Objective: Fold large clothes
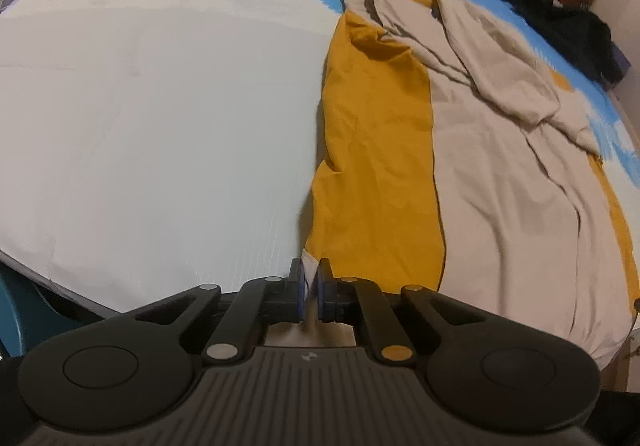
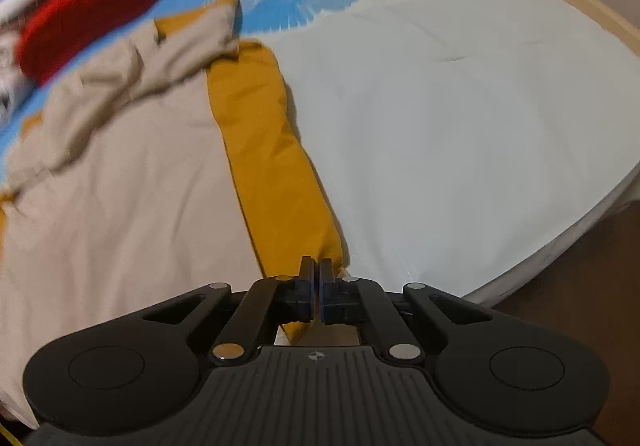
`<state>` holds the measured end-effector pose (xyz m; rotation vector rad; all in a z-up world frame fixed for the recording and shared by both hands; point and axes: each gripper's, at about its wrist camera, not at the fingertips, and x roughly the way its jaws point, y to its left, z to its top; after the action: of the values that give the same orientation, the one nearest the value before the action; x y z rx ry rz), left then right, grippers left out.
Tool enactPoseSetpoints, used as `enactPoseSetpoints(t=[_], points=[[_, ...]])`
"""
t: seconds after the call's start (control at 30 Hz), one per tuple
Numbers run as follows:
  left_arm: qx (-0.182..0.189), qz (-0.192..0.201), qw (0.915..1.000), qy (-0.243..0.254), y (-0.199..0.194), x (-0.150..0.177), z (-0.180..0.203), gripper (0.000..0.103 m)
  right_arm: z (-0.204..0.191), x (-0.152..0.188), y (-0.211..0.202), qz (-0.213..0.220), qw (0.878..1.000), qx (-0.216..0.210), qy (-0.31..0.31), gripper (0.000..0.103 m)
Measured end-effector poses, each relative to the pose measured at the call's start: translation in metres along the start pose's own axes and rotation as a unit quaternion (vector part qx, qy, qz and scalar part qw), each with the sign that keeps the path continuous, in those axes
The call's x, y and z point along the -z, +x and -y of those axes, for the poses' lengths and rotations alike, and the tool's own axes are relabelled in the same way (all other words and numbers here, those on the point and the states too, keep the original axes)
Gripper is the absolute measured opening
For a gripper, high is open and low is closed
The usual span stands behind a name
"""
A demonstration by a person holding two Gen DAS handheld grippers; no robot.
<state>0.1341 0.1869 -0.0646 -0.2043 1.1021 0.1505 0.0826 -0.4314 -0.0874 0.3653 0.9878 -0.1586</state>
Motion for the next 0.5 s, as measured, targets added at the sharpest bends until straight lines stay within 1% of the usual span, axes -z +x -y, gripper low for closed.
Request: enactPoseSetpoints(t=[0.07,0.13,0.17,0.2,0.23,0.27,0.3,0.4,0.5], points=[[-0.003,-0.008,0.9999,-0.006,0.003,0.0,-0.002,0.009,0.003,-0.001,-0.005,0.005,1.0,-0.011,0.016,0.001],[-0.008,-0.022,0.9997,-0.012,0.008,-0.001,-0.002,0.012,0.006,-0.001,-0.003,-0.003,1.0,-0.003,0.025,0.002],[-0.011,-0.027,0.9995,-0.011,0.011,0.0,-0.002,0.015,0.007,-0.001,0.0,-0.009,1.0,0.003,0.03,0.007],[-0.016,-0.03,0.9994,-0.007,0.013,0.0,-0.001,0.017,0.008,-0.001,0.003,-0.016,0.999,0.011,0.034,0.007],[-0.018,-0.033,0.9993,-0.004,0.015,0.0,-0.001,0.021,0.008,0.0,0.007,-0.024,0.999,0.017,0.036,0.012],[-0.019,-0.035,0.9992,-0.001,0.017,0.0,-0.001,0.024,0.007,0.001,0.009,-0.03,0.999,0.02,0.035,0.019],[-0.021,-0.037,0.9991,0.0,0.019,0.001,-0.001,0.025,0.005,0.002,0.011,-0.031,0.999,0.021,0.028,0.021],[-0.025,-0.041,0.9988,0.0,0.023,0.0,-0.002,0.028,-0.004,0.005,0.014,-0.032,0.999,0.032,-0.006,0.024],[-0.03,-0.04,0.9987,0.007,0.025,0.001,0.001,0.028,-0.009,0.007,0.017,-0.032,0.998,0.04,-0.023,0.025]])
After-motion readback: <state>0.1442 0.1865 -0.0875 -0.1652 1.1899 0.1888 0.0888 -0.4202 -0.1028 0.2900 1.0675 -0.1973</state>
